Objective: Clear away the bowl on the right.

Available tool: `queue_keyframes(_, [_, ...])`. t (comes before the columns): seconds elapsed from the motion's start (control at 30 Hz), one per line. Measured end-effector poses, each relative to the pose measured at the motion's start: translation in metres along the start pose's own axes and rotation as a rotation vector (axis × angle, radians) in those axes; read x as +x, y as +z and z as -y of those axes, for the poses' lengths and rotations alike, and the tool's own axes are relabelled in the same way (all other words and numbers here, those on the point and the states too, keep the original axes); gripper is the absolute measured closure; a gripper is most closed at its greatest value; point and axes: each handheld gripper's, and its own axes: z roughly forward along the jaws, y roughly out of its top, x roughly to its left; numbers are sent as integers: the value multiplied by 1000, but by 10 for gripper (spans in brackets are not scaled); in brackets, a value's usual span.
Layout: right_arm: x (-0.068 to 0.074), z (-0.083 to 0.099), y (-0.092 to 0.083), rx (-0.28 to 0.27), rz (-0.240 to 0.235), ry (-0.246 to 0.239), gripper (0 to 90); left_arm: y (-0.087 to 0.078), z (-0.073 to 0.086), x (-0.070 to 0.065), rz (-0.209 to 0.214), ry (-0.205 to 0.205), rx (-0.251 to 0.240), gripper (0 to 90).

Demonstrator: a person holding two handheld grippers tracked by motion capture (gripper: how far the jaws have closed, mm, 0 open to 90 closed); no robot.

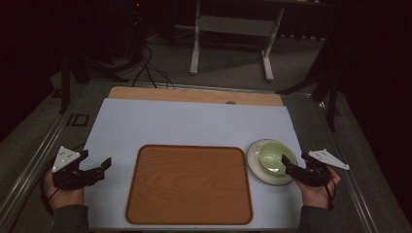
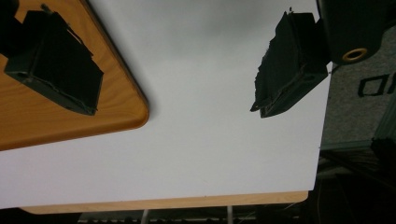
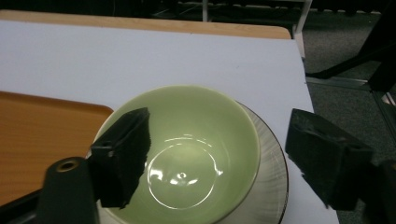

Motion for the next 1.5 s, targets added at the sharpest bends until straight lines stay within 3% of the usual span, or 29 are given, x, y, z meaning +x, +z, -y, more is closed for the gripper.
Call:
queue_keyframes(0.17, [0, -2, 4, -2, 4, -6, 294, -2, -1, -2, 5, 34, -1, 148])
queue_keyframes(0.57, [-10, 0, 23, 60, 36, 13, 355, -3, 0, -3, -4, 50, -8, 150])
queue_keyframes(0.73, [-13, 1, 27, 89, 28, 30, 388, -3, 0, -3, -8, 47, -13, 150])
queue_keyframes(0.97, [-17, 5, 39, 169, 6, 77, 447, -4, 0, -3, -5, 49, -11, 150])
queue_keyframes(1.17, [-23, 8, 48, 248, -26, 150, 529, -4, 0, -2, -5, 47, -10, 150])
queue_keyframes(1.37, [-27, 10, 52, 286, -46, 204, 565, -3, 0, -1, -7, 41, -9, 151])
queue_keyframes(1.5, [-26, 11, 56, 311, -55, 211, 600, -4, 0, -2, -8, 41, -9, 151])
